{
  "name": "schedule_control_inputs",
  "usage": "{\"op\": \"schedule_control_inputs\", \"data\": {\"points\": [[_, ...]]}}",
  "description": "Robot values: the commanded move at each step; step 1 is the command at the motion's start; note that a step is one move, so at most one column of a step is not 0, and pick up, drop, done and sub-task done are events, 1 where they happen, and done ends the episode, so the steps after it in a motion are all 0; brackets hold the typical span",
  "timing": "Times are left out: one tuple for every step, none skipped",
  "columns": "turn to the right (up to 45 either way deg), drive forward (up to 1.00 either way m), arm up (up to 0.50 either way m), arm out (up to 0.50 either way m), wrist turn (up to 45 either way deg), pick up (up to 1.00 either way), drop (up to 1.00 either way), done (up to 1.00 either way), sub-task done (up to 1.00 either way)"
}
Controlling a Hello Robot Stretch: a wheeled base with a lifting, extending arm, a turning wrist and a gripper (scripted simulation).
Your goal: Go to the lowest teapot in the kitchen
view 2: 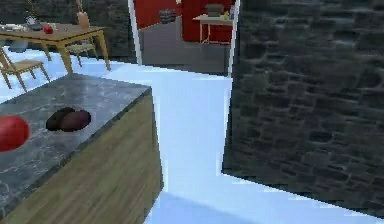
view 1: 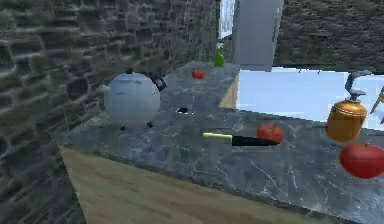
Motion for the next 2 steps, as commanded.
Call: {"op": "schedule_control_inputs", "data": {"points": [[30.0,0.00,0.00,0.00,0.0,0.00,0.00,0.00,0.00],[0.0,0.05,0.00,0.00,0.0,0.00,0.00,0.00,0.00]]}}
